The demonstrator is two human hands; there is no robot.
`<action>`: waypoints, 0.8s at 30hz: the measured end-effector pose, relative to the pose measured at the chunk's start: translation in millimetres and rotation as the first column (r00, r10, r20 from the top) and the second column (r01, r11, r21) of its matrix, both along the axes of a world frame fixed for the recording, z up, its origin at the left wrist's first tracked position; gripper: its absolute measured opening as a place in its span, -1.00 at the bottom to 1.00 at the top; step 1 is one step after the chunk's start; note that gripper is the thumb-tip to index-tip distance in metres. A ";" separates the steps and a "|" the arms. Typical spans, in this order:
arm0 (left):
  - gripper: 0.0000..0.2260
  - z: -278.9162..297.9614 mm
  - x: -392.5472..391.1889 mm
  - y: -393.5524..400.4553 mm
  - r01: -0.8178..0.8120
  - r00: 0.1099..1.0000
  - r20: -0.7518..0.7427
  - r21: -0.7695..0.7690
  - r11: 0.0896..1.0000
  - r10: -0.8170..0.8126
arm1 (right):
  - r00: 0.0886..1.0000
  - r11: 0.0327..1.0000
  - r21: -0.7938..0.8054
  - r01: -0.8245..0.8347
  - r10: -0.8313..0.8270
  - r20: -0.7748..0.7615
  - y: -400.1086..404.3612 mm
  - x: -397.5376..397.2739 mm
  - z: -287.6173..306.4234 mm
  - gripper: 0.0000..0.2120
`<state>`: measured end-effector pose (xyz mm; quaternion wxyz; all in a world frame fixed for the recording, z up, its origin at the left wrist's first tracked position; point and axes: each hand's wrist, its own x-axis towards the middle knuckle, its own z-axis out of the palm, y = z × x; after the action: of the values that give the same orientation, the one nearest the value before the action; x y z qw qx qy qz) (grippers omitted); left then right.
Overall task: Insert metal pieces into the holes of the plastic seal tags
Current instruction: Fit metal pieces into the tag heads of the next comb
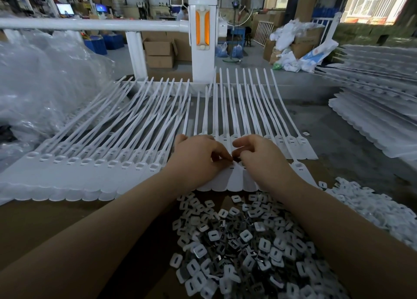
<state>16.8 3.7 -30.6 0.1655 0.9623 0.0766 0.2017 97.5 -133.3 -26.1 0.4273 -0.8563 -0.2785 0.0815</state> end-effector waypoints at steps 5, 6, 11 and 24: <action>-0.85 5.6 -4.6 1.8 0.120 0.992 0.000 0.248 0.961 -0.124 | 1.000 1.000 -0.014 -0.001 0.001 -0.004 1.1 0.3 0.6 -0.69; -0.85 6.0 -6.8 3.4 0.154 0.987 -0.006 0.276 0.949 -0.159 | 1.000 1.000 -0.012 0.001 -0.001 -0.008 0.9 0.3 0.7 -0.69; -0.86 6.8 -13.6 8.9 0.231 0.971 -0.025 0.364 0.902 -0.239 | 1.000 1.000 -0.008 0.003 -0.003 -0.015 0.5 -0.6 1.1 -0.68; -0.80 13.8 -15.4 10.1 0.233 0.966 -0.164 0.204 0.951 -0.201 | 1.000 1.000 -0.006 0.006 -0.006 -0.021 0.0 -3.1 1.8 -0.68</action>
<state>1.4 13.9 -16.8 0.0725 0.9891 -0.0414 0.1210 94.4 -133.3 -24.3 0.4277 -0.8576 -0.2711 0.0901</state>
